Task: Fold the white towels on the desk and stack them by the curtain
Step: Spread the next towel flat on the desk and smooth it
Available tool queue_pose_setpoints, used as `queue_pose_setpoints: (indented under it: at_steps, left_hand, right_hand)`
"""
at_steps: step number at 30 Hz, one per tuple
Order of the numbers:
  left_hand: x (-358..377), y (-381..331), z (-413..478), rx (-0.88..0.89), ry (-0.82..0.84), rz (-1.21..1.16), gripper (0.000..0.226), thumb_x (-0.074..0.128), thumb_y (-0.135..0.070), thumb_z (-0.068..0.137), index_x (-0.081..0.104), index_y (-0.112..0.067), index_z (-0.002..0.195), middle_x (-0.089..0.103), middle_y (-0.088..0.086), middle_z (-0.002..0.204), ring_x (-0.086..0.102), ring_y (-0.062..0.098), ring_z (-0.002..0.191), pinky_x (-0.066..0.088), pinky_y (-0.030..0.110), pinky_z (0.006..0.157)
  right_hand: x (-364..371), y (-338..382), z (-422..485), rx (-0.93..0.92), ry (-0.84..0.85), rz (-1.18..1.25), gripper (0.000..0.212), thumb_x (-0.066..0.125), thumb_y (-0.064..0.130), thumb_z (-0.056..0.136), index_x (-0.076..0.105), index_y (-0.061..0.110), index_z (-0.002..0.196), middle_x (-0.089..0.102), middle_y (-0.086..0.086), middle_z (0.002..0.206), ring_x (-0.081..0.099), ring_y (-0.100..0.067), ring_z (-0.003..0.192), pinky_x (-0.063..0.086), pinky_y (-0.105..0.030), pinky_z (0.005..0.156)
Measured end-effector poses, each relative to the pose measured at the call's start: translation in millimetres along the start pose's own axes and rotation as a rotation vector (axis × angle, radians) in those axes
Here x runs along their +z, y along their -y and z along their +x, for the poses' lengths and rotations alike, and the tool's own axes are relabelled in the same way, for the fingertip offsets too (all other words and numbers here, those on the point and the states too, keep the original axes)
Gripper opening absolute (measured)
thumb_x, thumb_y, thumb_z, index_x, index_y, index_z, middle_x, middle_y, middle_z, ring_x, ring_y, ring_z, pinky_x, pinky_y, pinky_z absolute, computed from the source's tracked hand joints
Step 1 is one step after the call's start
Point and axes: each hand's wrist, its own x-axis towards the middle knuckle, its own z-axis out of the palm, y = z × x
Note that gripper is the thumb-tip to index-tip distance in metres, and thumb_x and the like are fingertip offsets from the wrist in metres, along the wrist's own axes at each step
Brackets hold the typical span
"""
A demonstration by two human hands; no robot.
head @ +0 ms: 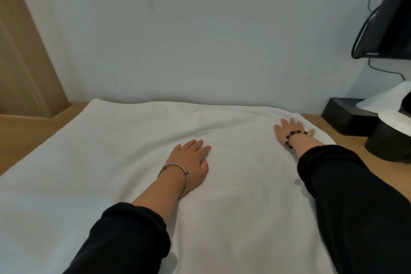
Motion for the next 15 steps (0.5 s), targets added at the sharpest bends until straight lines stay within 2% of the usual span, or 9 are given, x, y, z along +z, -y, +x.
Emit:
queue_pose_setpoints:
  at_steps: [2,4,8,9,13,15]
  left_hand:
    - [0,1,1,-0.001,-0.003,0.000,0.053,0.025,-0.029,0.097,0.021,-0.032,0.150,0.012,-0.008,0.159,0.005,0.011,0.146,0.003,0.035,0.117]
    - [1,1,2,-0.003,-0.004,0.008,0.053,0.025,-0.029,0.097,0.020,-0.033,0.150,0.011,-0.008,0.159,0.005,0.010,0.146,0.003,0.035,0.117]
    - [2,2,2,-0.001,0.005,0.026,0.054,0.024,-0.030,0.097,0.017,-0.033,0.150,0.009,-0.009,0.159,0.003,0.010,0.146,0.002,0.035,0.117]
    - [2,2,2,-0.003,0.007,0.026,0.054,0.024,-0.030,0.097,0.017,-0.033,0.150,0.009,-0.009,0.159,0.003,0.010,0.146,0.002,0.035,0.117]
    - [1,2,2,-0.009,0.014,0.027,0.054,0.025,-0.030,0.097,0.018,-0.033,0.150,0.009,-0.009,0.159,0.003,0.010,0.146,0.001,0.035,0.117]
    - [1,1,3,-0.015,0.006,0.011,0.054,0.027,-0.030,0.097,0.020,-0.032,0.150,0.011,-0.009,0.159,0.005,0.010,0.146,0.002,0.035,0.117]
  right_hand:
    - [-2,-3,4,0.059,0.013,-0.005,0.061,0.010,0.052,0.098,0.001,0.026,0.153,-0.010,0.000,0.160,-0.003,-0.026,0.147,-0.002,-0.058,0.114]
    - [-1,7,5,0.038,0.016,-0.016,0.060,0.011,0.049,0.099,0.002,0.025,0.153,-0.009,-0.003,0.160,-0.002,-0.027,0.147,-0.002,-0.057,0.114]
    - [3,18,-2,-0.161,0.008,-0.030,0.058,0.011,0.051,0.099,0.003,0.031,0.152,-0.007,0.003,0.161,-0.001,-0.024,0.147,0.002,-0.056,0.115]
    - [2,15,-4,-0.144,0.001,-0.031,0.058,0.011,0.053,0.098,0.002,0.032,0.152,-0.008,0.004,0.160,-0.001,-0.024,0.147,0.001,-0.057,0.115]
    - [-8,7,-18,0.221,0.061,-0.011,0.063,0.009,0.050,0.099,-0.007,0.022,0.153,-0.014,-0.007,0.159,-0.009,-0.031,0.146,-0.005,-0.060,0.113]
    - [-12,32,-31,0.148,0.058,-0.035,0.062,0.012,0.046,0.100,-0.006,0.019,0.153,-0.013,-0.010,0.159,-0.008,-0.032,0.146,-0.004,-0.062,0.113]
